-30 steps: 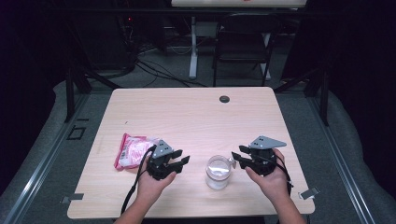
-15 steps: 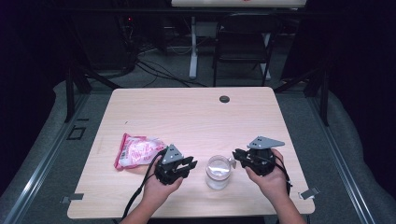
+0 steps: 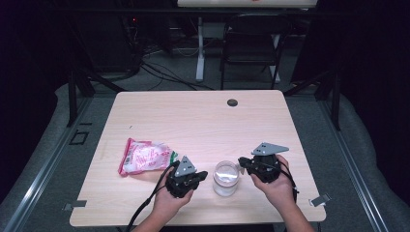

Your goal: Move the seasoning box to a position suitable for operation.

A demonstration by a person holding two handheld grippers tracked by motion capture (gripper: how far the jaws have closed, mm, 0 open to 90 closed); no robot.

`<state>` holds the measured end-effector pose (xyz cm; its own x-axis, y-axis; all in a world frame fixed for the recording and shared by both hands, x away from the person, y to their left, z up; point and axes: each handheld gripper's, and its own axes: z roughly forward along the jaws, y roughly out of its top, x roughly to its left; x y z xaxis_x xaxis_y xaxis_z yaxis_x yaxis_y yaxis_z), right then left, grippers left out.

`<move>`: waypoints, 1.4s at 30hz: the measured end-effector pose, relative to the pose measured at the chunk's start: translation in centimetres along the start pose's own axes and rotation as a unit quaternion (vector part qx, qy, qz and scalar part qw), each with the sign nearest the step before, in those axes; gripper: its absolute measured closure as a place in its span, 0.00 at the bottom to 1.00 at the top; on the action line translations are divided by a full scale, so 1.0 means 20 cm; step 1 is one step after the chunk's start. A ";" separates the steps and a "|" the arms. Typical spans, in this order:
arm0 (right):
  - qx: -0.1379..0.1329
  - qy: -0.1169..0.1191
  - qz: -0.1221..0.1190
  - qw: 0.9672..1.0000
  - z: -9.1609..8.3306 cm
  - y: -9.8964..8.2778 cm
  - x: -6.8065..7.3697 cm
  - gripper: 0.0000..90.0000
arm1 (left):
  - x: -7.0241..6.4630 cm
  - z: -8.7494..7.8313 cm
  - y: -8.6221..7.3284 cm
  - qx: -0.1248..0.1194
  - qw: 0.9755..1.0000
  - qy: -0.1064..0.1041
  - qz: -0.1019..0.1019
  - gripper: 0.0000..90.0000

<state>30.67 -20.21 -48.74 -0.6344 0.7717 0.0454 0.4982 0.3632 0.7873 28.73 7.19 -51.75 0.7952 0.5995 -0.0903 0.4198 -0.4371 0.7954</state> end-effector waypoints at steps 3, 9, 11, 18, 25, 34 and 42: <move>-0.001 0.004 0.005 1.000 0.00 0.00 -0.01 0.96 | -0.02 0.02 0.00 0.004 1.000 -0.009 0.001 1.00; -0.005 0.004 0.011 1.000 0.00 -0.01 -0.01 0.96 | -0.04 0.04 -0.01 0.009 1.000 -0.017 0.007 1.00; -0.004 0.004 0.010 1.000 0.00 -0.01 -0.01 0.97 | -0.05 0.05 -0.01 0.010 1.000 -0.017 0.008 1.00; -0.008 0.006 0.014 1.000 0.00 -0.01 -0.01 0.97 | -0.06 0.06 -0.01 0.007 1.000 -0.018 0.009 1.00; -0.008 0.006 0.013 1.000 0.00 -0.01 -0.01 0.97 | -0.06 0.05 0.00 0.008 1.000 -0.021 0.009 1.00; -0.007 0.006 0.013 1.000 0.00 -0.02 -0.01 0.97 | -0.06 0.05 0.01 0.005 1.000 -0.024 0.009 1.00; -0.006 0.002 0.014 1.000 -0.01 -0.02 -0.01 0.98 | -0.07 0.03 0.03 -0.004 1.000 -0.028 0.009 1.00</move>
<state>30.53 -20.52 -48.96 -0.6233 0.7788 0.0700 0.5080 0.3352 0.7934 28.23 5.67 -51.50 0.8255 0.5537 -0.1096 0.4029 -0.4419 0.8015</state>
